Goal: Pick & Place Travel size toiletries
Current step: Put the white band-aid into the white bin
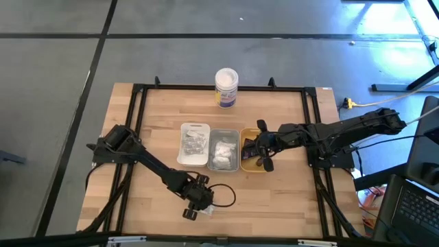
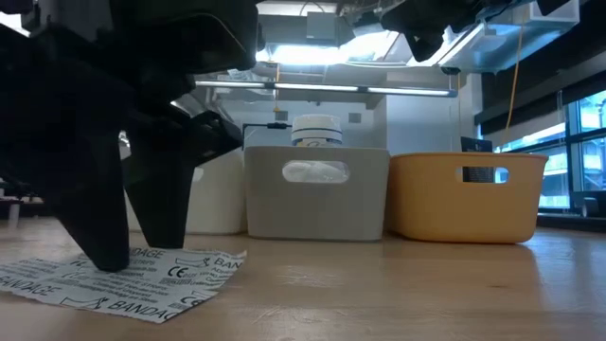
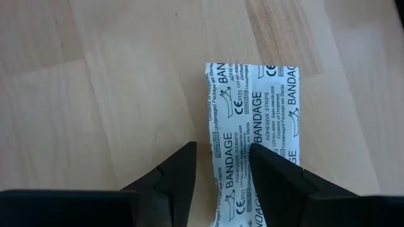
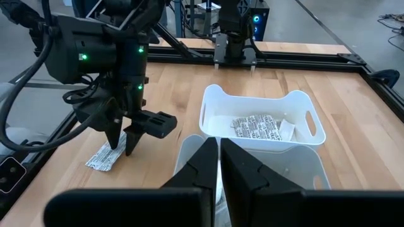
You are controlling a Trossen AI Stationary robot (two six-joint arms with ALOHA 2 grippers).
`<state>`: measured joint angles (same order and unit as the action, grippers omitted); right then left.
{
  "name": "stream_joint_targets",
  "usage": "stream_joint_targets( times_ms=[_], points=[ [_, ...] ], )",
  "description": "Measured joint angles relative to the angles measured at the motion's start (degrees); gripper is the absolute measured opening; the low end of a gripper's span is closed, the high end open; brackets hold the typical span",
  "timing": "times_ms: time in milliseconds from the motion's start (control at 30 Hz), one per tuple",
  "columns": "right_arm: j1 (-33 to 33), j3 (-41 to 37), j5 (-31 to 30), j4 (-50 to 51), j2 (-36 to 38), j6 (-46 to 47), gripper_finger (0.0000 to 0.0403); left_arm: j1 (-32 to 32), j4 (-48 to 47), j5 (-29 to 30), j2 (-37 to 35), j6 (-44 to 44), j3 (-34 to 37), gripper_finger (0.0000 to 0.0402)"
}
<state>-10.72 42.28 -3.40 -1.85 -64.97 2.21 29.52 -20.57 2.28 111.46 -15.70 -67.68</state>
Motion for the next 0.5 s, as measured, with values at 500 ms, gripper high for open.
stream_joint_targets(
  times_ms=[500],
  points=[
    [0.0,0.0,0.0,0.2,0.0,0.1,0.0022,0.0,-0.2,0.8,0.0,0.2,0.0,0.007]
  ],
)
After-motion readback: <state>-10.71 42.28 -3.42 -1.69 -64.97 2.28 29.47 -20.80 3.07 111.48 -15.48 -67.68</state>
